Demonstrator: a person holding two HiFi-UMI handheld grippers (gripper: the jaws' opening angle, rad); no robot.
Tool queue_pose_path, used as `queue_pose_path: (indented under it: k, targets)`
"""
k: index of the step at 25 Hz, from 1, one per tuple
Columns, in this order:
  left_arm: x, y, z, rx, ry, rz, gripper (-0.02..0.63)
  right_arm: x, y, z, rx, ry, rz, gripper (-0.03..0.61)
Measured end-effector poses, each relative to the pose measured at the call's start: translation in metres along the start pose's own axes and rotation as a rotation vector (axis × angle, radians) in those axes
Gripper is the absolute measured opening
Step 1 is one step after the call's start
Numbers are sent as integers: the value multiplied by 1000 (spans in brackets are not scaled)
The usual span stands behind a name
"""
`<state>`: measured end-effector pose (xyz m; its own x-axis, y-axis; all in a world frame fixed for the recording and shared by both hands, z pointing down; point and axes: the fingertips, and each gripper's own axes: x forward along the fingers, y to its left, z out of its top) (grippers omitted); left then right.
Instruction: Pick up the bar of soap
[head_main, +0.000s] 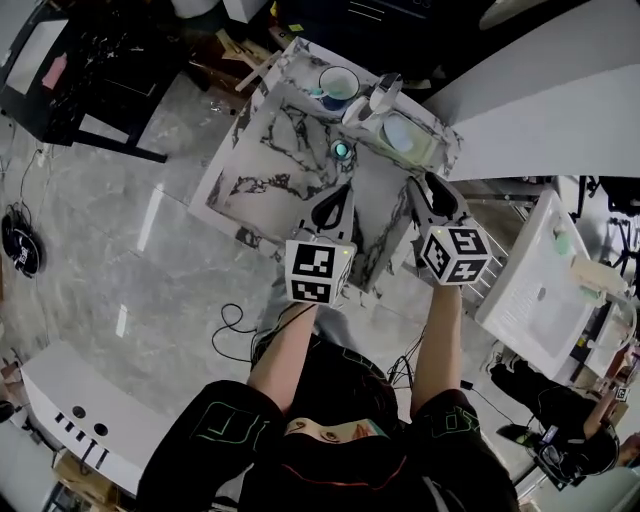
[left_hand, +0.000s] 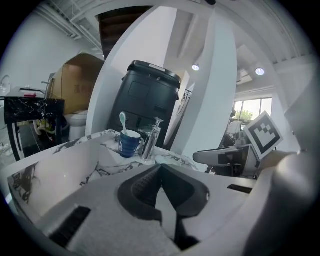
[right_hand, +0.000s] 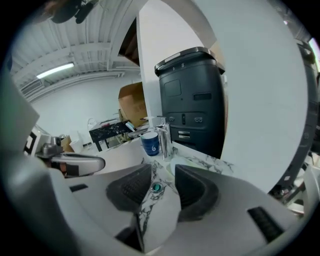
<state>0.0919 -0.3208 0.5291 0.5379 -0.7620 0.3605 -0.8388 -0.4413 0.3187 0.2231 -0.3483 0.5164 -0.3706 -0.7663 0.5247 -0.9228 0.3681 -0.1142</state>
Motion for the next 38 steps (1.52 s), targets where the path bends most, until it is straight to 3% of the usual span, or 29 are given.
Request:
queue_pose_path:
  k: [8,12,17,22,29,38]
  targets:
    - [18,18,-2,-62,2,3,9,54,5,-14,-94,198,91,260]
    - [24,25,-1,-83,1,0,9,76,1,-18,-79,298,144,308]
    - [29,34,-3,-108,18,-4,9,98,-20,-15,-109,369,100,307]
    - [36,39,-1,-109,26,-13,9,114,-38,-15,-43,401,42,302]
    - [46,40,5,-63,33,-36,9,134,-52,-26,-23,510,39,305]
    - [56,49,7,-65,40,-38,9,148,-54,-35,-24,621,55,311]
